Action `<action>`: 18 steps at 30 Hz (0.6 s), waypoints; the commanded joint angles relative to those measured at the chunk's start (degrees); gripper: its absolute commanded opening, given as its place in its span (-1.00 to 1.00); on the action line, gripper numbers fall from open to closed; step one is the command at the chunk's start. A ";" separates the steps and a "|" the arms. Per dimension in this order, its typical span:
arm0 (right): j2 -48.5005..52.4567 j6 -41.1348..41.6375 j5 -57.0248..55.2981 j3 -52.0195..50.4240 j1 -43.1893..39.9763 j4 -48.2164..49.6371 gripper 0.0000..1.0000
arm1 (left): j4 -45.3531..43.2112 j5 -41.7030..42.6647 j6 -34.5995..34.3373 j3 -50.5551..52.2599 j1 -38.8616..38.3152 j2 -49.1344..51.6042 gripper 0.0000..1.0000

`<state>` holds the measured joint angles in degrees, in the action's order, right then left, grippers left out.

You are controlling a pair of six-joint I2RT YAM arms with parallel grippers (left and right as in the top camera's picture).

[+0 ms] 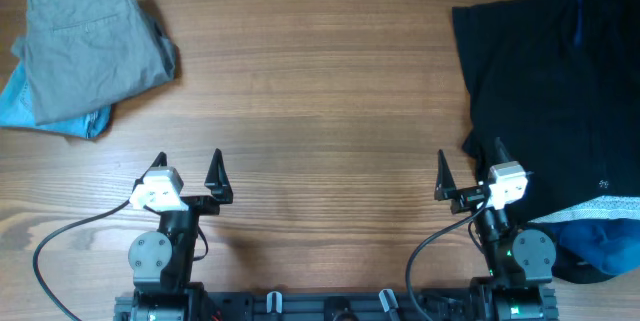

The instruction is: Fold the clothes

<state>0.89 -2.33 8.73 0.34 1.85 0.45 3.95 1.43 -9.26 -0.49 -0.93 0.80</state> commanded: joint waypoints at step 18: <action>27.78 6.80 -6.43 28.65 0.22 -22.45 0.99 | 6.78 5.60 -6.60 -15.82 0.42 15.98 1.00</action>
<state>20.56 3.49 3.79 22.04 1.85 -18.96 8.36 5.96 -15.40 -10.72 -0.93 9.85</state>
